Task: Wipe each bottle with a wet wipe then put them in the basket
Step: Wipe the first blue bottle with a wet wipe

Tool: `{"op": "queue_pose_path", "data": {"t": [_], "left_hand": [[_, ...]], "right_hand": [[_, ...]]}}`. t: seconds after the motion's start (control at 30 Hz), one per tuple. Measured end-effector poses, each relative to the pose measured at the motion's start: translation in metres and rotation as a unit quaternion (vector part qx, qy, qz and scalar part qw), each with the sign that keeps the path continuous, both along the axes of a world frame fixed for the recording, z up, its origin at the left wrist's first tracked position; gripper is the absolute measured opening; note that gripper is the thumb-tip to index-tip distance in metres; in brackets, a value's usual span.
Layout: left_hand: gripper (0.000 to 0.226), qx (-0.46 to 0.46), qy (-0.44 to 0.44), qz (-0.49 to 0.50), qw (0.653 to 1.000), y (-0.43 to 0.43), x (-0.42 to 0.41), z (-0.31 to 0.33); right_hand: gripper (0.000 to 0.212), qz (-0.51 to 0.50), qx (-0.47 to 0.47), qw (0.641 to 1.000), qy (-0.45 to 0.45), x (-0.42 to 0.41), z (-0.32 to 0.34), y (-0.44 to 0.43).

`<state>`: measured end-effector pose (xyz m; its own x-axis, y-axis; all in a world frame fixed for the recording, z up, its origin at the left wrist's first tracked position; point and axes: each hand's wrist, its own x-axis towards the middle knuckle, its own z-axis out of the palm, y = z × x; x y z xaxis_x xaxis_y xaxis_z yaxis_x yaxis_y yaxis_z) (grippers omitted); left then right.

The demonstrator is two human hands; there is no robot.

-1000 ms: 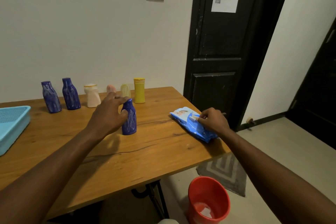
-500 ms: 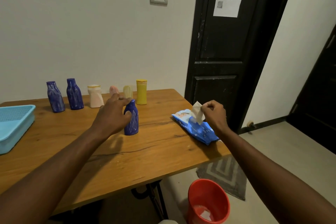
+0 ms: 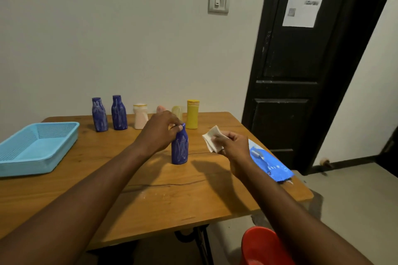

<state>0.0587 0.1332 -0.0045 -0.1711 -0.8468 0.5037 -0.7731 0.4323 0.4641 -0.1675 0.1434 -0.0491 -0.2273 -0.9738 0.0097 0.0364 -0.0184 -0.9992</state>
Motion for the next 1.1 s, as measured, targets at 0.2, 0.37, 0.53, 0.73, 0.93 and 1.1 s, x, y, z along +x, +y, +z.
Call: {"op": "queue_pose_path", "data": {"t": [0.2, 0.37, 0.53, 0.73, 0.93, 1.1], "left_hand": [[0.014, 0.001, 0.016, 0.004, 1.000, -0.008, -0.006, 0.001], [0.012, -0.017, 0.034, 0.004, 0.999, -0.007, -0.008, 0.000], [0.013, -0.047, 0.052, 0.025, 0.997, -0.005, -0.007, -0.005], [0.014, -0.037, 0.063, 0.021, 0.997, -0.009, -0.015, -0.011], [0.017, -0.033, 0.069, 0.032, 0.997, -0.010, -0.015, -0.010], [0.016, -0.026, 0.065, 0.027, 0.997, -0.010, -0.015, -0.008]], "right_hand": [[0.026, -0.032, -0.204, 0.958, 0.197, 0.052, 0.009, -0.008], [0.045, 0.057, -0.236, 0.936, 0.254, 0.081, -0.012, -0.005], [0.052, 0.115, -0.169, 0.934, 0.294, 0.093, -0.053, 0.011], [0.072, 0.182, -0.098, 0.952, 0.227, 0.096, -0.056, 0.020], [0.092, 0.134, -0.110, 0.967, 0.189, 0.112, -0.027, 0.013], [0.096, 0.141, -0.058, 0.970, 0.190, 0.117, -0.047, 0.034]]}}
